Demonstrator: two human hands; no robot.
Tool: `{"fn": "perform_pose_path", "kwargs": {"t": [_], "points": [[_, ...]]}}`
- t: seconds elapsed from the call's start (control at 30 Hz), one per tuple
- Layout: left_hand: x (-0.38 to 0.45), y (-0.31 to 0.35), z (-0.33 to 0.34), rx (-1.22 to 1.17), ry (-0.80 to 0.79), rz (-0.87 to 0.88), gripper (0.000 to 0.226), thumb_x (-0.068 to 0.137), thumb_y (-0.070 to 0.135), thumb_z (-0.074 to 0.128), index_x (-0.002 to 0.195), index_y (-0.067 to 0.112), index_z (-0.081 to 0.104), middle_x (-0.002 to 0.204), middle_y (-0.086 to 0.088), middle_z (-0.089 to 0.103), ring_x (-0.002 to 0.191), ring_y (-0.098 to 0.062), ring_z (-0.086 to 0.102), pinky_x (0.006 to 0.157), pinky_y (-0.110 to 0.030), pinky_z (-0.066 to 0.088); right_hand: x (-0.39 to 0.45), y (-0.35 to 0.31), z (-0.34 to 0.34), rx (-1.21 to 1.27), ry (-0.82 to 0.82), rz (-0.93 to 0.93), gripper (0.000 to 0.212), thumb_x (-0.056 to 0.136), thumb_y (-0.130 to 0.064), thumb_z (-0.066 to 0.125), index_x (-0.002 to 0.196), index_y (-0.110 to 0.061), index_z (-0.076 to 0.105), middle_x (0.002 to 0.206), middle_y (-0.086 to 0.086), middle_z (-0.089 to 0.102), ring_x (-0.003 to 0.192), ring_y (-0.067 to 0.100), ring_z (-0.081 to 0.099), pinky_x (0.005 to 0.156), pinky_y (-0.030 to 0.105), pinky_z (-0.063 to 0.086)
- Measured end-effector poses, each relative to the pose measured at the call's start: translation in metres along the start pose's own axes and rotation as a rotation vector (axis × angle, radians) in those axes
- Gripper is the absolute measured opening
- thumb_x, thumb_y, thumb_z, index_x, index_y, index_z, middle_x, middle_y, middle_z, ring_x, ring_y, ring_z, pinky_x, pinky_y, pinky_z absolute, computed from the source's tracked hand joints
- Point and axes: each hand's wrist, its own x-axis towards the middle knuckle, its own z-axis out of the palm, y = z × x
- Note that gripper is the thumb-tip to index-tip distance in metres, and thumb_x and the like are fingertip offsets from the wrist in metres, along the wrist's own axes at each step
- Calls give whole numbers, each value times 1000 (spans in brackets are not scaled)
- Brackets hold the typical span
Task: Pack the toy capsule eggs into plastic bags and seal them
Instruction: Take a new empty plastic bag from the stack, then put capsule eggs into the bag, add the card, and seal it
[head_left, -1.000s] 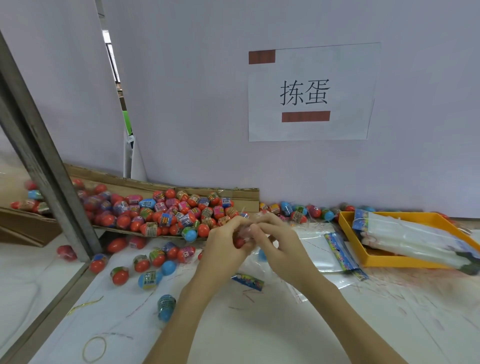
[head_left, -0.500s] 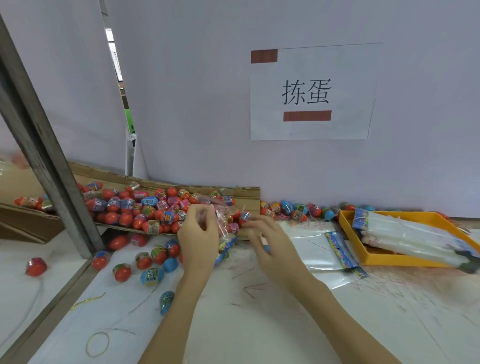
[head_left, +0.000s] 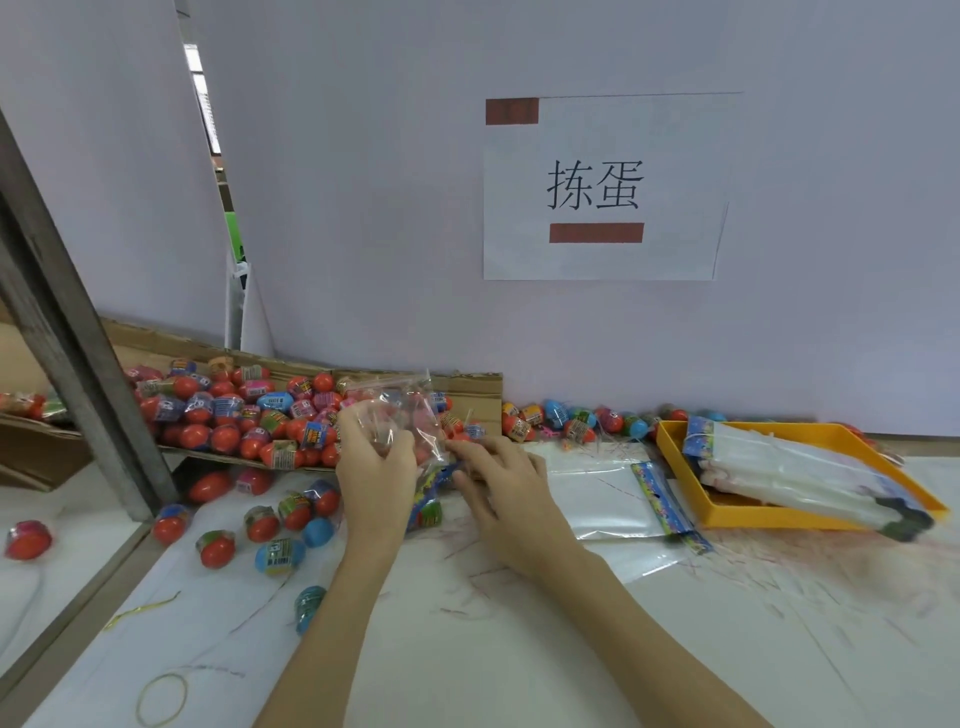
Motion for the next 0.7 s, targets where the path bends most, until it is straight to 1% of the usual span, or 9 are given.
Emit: {"fn": "perform_pose_path", "kwargs": {"t": [0.1,0.13,0.2,0.3,0.37,0.43,0.5,0.6,0.7], "points": [[1,4,-2,-34,-115,-18,52,95,-5,61,134,28,55,110,9,69,92,-3,69,83,-34,60,3,3,-11,228,200,67,29,102,-34,62,130,-31,58,120,-6,57,105,5,53,93,20,45],[1,4,-3,-56,-193,-24,56,95,-7,63,137,31,55,113,9,71,101,-6,70,85,-36,61,4,4,-16,291,254,91,27,100,-31,65,126,-31,58,115,-6,56,99,4,54,84,15,46],[-1,4,-3,-76,-349,-12,61,98,-4,66,142,35,52,118,5,74,110,-16,72,90,-42,62,5,7,-27,377,339,131,23,101,-26,66,120,-34,59,109,-4,56,91,8,58,74,15,50],[-9,5,4,-35,-465,40,64,96,5,73,148,35,48,115,2,75,108,-19,74,95,-47,62,4,9,-46,378,447,91,27,103,-19,61,126,-35,63,106,-1,55,89,11,59,75,15,50],[-14,6,9,10,-504,82,67,93,16,79,149,36,47,110,3,76,104,-18,73,98,-43,59,4,6,-58,360,511,-3,33,103,-16,60,131,-32,64,105,-2,54,91,11,59,79,12,48],[-16,6,12,60,-521,105,65,91,25,81,146,37,49,111,6,76,105,-15,72,100,-42,58,4,1,-67,353,545,-79,39,100,-17,62,135,-34,60,108,-6,55,95,10,60,79,10,48],[-17,5,13,94,-526,115,60,91,27,81,142,39,51,116,9,75,110,-14,71,102,-42,57,4,-4,-70,390,550,-91,47,98,-18,66,138,-39,52,113,-13,57,101,9,63,80,11,50],[-20,5,16,123,-533,155,51,94,30,77,135,48,53,119,17,72,112,-7,69,99,-32,58,5,-5,-68,445,531,-50,60,95,-18,73,138,-47,43,108,-26,58,101,9,65,78,10,52],[-22,6,17,155,-535,187,49,97,29,73,130,57,51,117,28,68,111,2,66,92,-19,57,6,-2,-67,414,517,-35,65,94,-17,74,137,-53,42,113,-30,55,102,6,64,79,9,51]]}}
